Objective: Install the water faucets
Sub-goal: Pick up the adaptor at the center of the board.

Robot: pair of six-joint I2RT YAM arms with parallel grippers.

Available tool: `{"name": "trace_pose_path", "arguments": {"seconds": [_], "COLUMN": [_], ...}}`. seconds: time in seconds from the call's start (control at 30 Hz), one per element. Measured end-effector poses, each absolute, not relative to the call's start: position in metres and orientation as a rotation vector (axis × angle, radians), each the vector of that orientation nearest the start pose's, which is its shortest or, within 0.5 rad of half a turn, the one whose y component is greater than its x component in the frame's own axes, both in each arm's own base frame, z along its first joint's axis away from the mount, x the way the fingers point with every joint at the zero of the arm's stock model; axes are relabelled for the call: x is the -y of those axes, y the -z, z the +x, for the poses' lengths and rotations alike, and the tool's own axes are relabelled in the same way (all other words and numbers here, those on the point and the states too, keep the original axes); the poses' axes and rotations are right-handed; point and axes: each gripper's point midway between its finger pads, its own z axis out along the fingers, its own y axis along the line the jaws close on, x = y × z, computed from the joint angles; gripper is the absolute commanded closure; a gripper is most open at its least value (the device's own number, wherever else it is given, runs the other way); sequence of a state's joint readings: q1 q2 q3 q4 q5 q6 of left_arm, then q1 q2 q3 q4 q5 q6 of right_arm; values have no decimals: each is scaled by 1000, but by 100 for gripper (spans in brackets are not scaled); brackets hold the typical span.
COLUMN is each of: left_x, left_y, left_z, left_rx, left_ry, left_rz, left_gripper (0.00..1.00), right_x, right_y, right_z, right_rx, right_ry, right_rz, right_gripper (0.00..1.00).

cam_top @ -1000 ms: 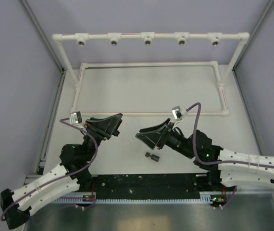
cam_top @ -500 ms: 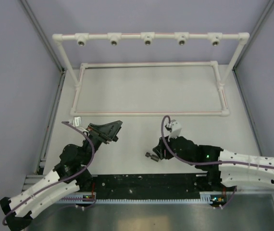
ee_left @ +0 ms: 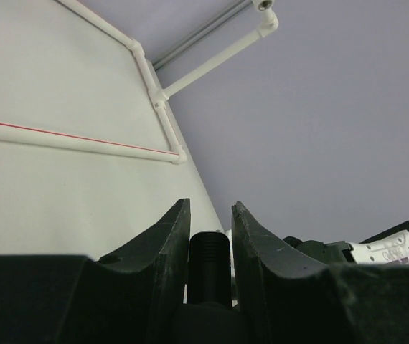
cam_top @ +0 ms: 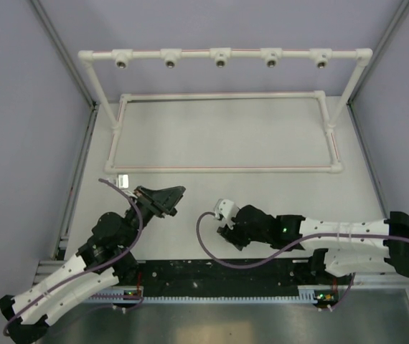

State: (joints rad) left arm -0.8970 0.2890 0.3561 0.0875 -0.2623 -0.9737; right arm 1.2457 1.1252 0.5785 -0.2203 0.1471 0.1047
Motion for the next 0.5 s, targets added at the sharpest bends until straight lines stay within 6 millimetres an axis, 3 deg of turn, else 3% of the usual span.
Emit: {"name": "trace_pose_path", "arguments": {"seconds": [0.17,0.33,0.5], "left_x": [192,188,187], "left_y": [-287,-292,-293], "left_z": [168,164,162], "left_rx": [-1513,-1488,-1486], "left_ry": [1351,1365,1371], "left_rz": [-295,-287,-282], "left_gripper": [100,100,100], "right_x": [-290,-280,-279], "right_y": [-72,-53,-64], "right_z": [127,132,134], "right_rx": [-1905,-1861,-1737], "right_ry": [-509,-491,-586], "right_rz": [-1236,-1191,-1077], "right_gripper": [46,46,46]}}
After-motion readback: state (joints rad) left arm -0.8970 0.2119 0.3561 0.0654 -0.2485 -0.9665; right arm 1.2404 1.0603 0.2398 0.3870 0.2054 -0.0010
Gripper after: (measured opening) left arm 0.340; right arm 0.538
